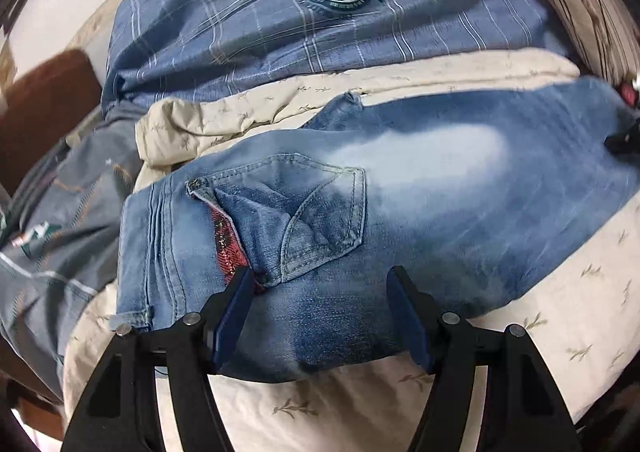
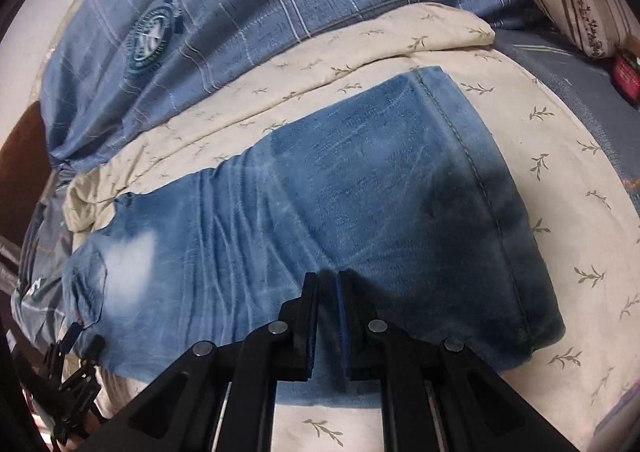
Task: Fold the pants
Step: 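Move the right tool to the leg hem of the folded jeans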
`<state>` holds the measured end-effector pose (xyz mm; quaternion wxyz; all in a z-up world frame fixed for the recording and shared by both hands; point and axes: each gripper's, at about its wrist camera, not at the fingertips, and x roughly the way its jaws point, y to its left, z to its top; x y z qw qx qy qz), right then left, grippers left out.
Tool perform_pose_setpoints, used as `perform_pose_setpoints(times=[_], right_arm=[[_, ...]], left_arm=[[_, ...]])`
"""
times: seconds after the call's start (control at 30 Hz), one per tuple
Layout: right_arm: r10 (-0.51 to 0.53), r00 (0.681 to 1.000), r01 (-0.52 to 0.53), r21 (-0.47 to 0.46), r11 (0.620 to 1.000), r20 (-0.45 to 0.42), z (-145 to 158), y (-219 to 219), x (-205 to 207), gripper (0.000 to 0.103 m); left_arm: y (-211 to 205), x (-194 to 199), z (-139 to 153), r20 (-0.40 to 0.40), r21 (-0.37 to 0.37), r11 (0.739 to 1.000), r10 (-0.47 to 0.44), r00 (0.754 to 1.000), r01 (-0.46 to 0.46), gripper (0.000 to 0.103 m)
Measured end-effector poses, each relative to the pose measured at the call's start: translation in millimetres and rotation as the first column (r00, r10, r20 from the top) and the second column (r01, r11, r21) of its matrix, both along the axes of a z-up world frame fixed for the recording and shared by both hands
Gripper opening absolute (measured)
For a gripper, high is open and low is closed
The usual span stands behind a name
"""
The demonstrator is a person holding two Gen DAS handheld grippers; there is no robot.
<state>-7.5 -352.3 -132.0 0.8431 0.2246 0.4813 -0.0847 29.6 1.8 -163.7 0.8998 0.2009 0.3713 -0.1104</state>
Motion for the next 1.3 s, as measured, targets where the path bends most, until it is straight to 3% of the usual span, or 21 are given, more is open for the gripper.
perform_pose_setpoints(times=[0.07, 0.23, 0.3, 0.4, 0.5, 0.57, 0.67, 0.7, 0.73, 0.77, 0.87, 0.97, 1.3], right_arm=[[0.026, 1.000, -0.026, 0.000, 1.000, 0.005, -2.1, 2.6, -8.8, 0.011], [0.032, 0.999, -0.034, 0.051, 0.998, 0.036, 4.3, -5.7, -35.8, 0.011], [0.020, 0.995, -0.023, 0.029, 0.999, 0.101, 17.9, -10.7, -50.4, 0.011], [-0.012, 0.974, -0.012, 0.106, 0.994, 0.225, 33.9, -31.1, -78.4, 0.012], [-0.071, 0.966, 0.027, 0.177, 0.984, 0.248, 34.3, -46.5, -93.5, 0.022], [-0.099, 0.965, 0.047, 0.212, 0.976, 0.243, 31.4, -52.3, -98.2, 0.036], [-0.119, 0.960, 0.053, 0.254, 0.966, 0.253, 30.1, -52.9, -105.3, 0.040], [-0.117, 0.958, 0.042, 0.272, 0.961, 0.263, 30.8, -51.8, -107.1, 0.046], [-0.119, 0.953, 0.038, 0.279, 0.959, 0.280, 32.3, -48.6, -110.8, 0.059], [-0.124, 0.948, 0.040, 0.276, 0.960, 0.293, 34.9, -47.6, -115.2, 0.062], [-0.114, 0.943, 0.024, 0.279, 0.960, 0.312, 36.0, -37.8, -117.3, 0.062], [-0.135, 0.945, 0.027, 0.339, 0.940, 0.299, 26.3, -37.6, -120.7, 0.062], [-0.192, 0.946, 0.059, 0.444, 0.894, 0.262, 7.8, -41.7, -115.0, 0.062]], left_arm=[[1.7, 1.5, 0.8, 0.002, -0.007, 1.000, -0.001, 1.000, 0.001, 0.070], [11.0, 2.2, 7.1, -0.040, -0.127, 0.992, 0.010, 0.999, -0.016, 0.077], [12.5, -3.2, 15.4, -0.015, -0.170, 0.985, 0.014, 1.000, -0.016, 0.077], [6.8, -12.5, 25.5, 0.024, -0.188, 0.982, 0.010, 1.000, -0.005, 0.077], [-13.9, -22.4, 33.3, 0.046, -0.150, 0.989, -0.004, 0.999, 0.011, 0.081], [-28.4, -26.4, 38.0, 0.034, -0.160, 0.987, -0.003, 0.999, 0.009, 0.087], [-53.9, -28.7, 47.5, 0.010, -0.187, 0.982, -0.013, 1.000, 0.014, 0.087], [-62.8, -29.0, 51.9, 0.008, -0.183, 0.983, -0.012, 1.000, 0.014, 0.088], [-68.1, -30.3, 54.8, 0.010, -0.181, 0.983, -0.013, 1.000, 0.015, 0.088], [-74.2, -31.9, 59.3, 0.016, -0.179, 0.984, -0.014, 1.000, 0.017, 0.088], [-86.8, -37.7, 70.4, 0.037, -0.174, 0.984, -0.020, 0.999, 0.027, 0.088], [-94.5, -41.7, 77.3, 0.049, -0.180, 0.983, -0.025, 0.998, 0.034, 0.088], [-102.6, -41.3, 75.0, 0.042, -0.175, 0.984, -0.023, 0.999, 0.030, 0.088]])
